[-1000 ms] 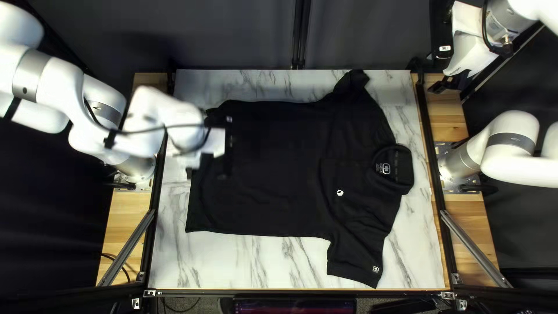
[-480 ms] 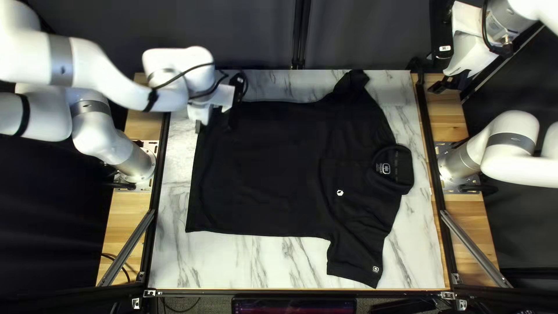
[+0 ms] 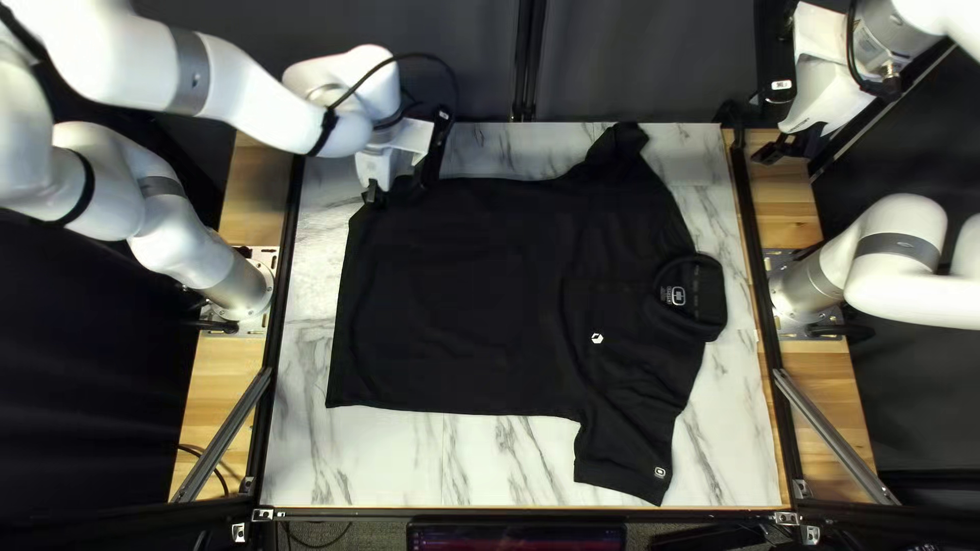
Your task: Fold t-shirt
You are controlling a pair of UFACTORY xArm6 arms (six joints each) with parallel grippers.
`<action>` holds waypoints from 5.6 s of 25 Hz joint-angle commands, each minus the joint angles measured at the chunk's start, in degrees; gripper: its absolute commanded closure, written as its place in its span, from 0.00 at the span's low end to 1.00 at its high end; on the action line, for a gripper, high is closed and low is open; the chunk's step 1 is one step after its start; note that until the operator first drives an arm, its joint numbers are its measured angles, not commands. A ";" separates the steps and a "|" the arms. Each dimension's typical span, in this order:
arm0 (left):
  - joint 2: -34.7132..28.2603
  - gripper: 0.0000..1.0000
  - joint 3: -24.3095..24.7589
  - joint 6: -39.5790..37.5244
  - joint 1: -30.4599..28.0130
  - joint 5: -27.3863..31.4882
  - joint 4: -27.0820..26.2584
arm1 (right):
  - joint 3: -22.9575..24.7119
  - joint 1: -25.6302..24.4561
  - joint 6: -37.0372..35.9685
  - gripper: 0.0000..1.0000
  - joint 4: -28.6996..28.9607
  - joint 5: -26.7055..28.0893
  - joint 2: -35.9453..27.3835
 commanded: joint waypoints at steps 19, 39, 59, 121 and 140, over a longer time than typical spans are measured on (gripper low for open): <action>6.56 0.00 -0.46 0.10 -0.63 -1.87 0.48 | 0.00 0.00 0.00 0.00 0.00 0.00 0.00; 7.31 0.00 -3.44 4.33 0.57 -1.44 1.86 | 0.00 0.00 0.00 0.00 0.00 0.00 0.00; 7.23 0.00 0.07 5.04 1.67 -2.80 1.27 | 0.00 0.00 0.00 0.00 0.00 0.00 0.00; -0.64 0.00 1.92 2.97 -3.73 1.95 1.61 | 0.00 0.00 0.00 0.00 0.00 0.00 0.00; -6.66 0.00 12.45 -5.59 -12.07 -0.43 0.06 | 0.00 0.00 0.00 0.00 0.00 0.00 0.00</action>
